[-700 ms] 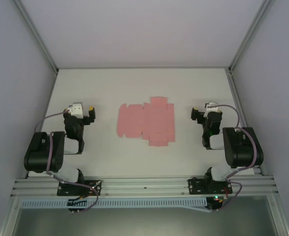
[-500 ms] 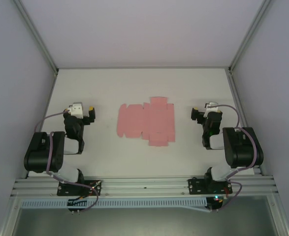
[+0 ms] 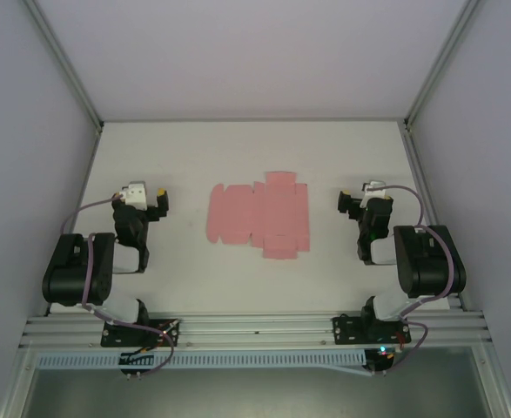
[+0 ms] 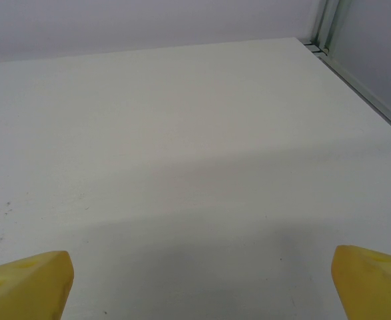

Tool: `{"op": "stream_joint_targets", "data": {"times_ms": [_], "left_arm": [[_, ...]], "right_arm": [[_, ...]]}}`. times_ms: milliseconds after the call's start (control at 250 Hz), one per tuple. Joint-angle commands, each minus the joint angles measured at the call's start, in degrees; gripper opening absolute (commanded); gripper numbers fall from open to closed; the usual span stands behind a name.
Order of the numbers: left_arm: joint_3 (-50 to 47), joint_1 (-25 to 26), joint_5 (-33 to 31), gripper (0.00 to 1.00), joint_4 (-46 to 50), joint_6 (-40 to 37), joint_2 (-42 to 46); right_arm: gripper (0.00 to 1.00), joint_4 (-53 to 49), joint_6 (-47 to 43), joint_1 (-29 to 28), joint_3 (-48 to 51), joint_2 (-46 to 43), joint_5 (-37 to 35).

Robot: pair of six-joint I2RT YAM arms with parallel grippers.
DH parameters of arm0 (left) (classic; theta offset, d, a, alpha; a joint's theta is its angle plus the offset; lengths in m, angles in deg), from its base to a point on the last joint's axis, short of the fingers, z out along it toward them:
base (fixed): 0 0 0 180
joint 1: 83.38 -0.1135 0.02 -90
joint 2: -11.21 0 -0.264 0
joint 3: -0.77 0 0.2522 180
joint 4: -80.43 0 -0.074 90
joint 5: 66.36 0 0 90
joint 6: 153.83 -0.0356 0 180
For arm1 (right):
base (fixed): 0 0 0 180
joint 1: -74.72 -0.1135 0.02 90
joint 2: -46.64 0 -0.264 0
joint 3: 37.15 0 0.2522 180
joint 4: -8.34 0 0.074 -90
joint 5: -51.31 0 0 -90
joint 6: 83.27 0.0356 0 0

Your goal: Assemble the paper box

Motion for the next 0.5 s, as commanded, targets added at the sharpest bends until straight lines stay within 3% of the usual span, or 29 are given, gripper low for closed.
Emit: {"op": "stream_joint_targets", "data": {"times_ms": [0, 327, 495], "left_arm": [[0.32, 0.04, 0.71, 1.00, 0.24, -1.22, -0.39], [0.20, 0.00, 0.32, 1.00, 0.03, -1.22, -0.10], [4.91, -0.01, -0.71, 1.00, 14.82, -1.04, 7.91]], "right_arm": [[1.00, -0.02, 0.97, 0.34, -1.17, -0.59, -0.07], [1.00, 0.33, 1.68, 0.35, -0.90, -1.35, -2.02], [1.00, -12.05, 0.59, 0.22, -4.94, -7.18, -0.92]]}}
